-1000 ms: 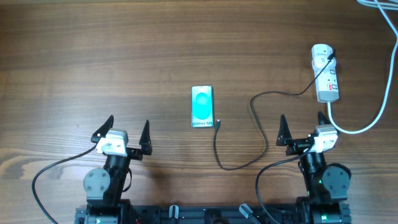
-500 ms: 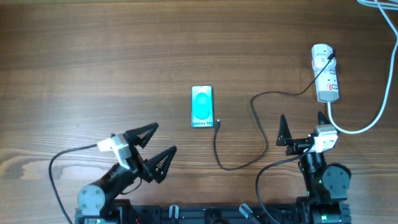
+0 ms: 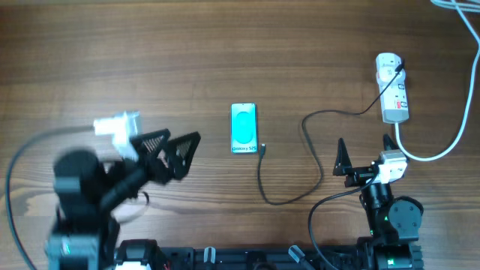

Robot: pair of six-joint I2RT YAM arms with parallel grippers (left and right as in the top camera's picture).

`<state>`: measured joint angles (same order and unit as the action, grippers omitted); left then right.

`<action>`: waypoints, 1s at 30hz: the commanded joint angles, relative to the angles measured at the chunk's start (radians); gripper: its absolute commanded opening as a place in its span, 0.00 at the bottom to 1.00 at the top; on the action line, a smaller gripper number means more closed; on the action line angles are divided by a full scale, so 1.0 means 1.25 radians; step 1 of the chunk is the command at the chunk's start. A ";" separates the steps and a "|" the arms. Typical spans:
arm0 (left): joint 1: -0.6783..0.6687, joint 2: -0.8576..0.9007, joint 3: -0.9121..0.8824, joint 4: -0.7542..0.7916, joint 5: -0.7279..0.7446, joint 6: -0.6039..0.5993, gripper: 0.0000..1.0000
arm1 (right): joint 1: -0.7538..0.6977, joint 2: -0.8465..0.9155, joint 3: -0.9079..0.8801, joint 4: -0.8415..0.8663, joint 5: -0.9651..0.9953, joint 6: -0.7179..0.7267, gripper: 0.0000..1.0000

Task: Plug charger to phone and switch on socket
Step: 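Reach the left gripper forward over the blue phone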

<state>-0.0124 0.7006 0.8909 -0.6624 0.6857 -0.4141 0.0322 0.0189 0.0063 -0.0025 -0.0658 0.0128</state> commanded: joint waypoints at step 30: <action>-0.428 1.173 0.947 -0.631 -0.464 -0.059 1.00 | 0.003 -0.002 -0.001 0.002 0.010 -0.010 1.00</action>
<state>-0.5446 2.1288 2.0640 -1.4681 0.1246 -0.4923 0.0322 0.0223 0.0063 -0.0025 -0.0658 0.0124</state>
